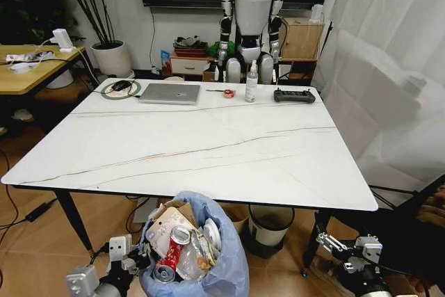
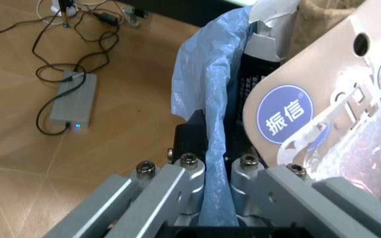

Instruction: Pick up the trash bin and place the trash from the table into it.

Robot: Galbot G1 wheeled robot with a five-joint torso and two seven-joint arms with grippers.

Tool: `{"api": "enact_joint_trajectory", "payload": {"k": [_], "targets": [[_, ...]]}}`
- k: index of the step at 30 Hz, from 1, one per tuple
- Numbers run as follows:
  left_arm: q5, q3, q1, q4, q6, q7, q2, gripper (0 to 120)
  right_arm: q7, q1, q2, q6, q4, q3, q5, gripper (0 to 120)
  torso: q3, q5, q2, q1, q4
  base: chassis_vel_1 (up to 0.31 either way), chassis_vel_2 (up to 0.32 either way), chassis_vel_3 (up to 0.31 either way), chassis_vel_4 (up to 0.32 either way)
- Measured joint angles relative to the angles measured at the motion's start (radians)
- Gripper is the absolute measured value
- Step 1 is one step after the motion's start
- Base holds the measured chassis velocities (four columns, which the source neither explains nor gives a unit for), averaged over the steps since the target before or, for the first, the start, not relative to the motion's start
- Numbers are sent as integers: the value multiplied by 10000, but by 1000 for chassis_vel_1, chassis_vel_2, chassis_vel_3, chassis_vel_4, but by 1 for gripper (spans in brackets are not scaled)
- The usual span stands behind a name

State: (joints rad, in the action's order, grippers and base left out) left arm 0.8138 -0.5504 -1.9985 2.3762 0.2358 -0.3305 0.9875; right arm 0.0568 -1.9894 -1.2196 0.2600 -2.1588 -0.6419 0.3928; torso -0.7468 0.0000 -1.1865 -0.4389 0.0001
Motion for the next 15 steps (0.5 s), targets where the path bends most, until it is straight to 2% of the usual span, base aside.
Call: {"api": "enact_joint_trajectory", "payload": {"k": [15], "targets": [[268, 57, 314, -550, 31, 110, 115, 0, 4, 0, 1, 0, 0, 0, 0, 100, 449, -1, 827, 377, 0, 0, 0, 0, 0]]}}
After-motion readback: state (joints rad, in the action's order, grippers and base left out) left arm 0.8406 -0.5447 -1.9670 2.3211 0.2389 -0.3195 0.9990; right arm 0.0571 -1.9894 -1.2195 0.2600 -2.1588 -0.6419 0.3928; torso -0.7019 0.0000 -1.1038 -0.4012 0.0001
